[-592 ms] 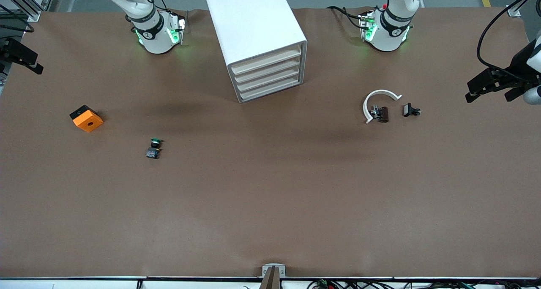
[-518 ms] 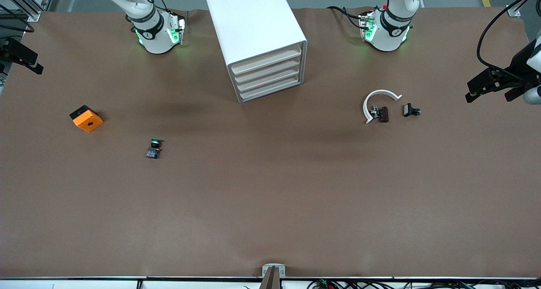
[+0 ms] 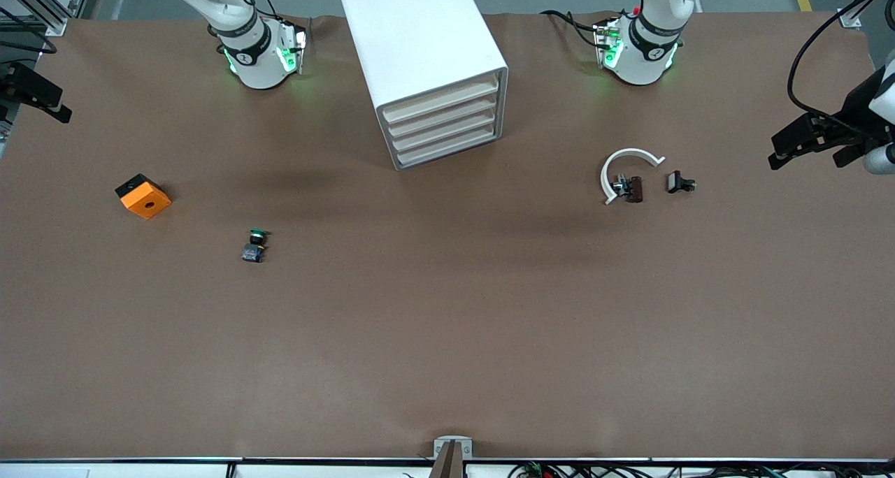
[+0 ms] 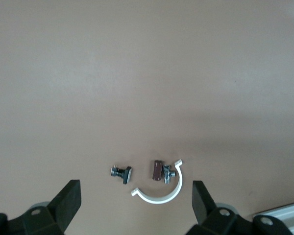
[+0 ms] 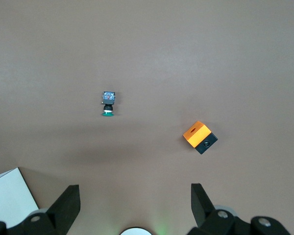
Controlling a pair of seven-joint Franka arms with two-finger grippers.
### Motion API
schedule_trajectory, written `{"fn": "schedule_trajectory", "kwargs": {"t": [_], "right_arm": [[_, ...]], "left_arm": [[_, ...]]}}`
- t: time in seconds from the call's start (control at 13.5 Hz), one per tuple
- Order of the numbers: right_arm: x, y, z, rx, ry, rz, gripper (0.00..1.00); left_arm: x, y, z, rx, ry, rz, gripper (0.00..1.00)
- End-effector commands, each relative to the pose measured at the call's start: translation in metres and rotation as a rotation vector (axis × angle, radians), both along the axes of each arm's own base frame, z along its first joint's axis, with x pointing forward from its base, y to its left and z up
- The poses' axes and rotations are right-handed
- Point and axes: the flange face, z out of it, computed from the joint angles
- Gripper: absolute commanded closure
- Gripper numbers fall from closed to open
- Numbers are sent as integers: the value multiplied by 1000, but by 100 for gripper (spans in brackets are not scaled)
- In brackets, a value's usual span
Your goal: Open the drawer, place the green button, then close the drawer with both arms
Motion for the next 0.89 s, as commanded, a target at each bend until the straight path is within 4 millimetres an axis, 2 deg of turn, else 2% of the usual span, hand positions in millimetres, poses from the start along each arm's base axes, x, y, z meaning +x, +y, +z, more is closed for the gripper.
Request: {"fn": "schedule_trajectory", "kwargs": {"t": [0.0, 0.07, 0.15, 0.22, 0.37, 0.59, 0.67, 0.81], "right_arm": [[-6, 0, 2, -3, -5, 0, 0], [-6, 0, 3, -3, -6, 0, 0], [-6, -1, 3, -5, -6, -2, 0], [-6, -1, 5, -5, -9, -2, 0], [-6, -1, 6, -4, -11, -3, 0], [-5, -8, 6, -5, -18, -26, 0], [-3, -9, 3, -4, -12, -29, 0], [3, -15, -6, -5, 2, -40, 0]], "left_arm": [[5, -12, -11, 13, 46, 5, 0], [14, -20, -26, 8, 72, 26, 0], [16, -22, -32, 6, 82, 70, 0], [23, -24, -49, 8, 113, 102, 0], [36, -48, -83, 15, 166, 129, 0], [53, -103, -139, 37, 198, 225, 0], [56, -126, -158, 52, 205, 253, 0], [60, -156, -191, 73, 224, 315, 0]]}}
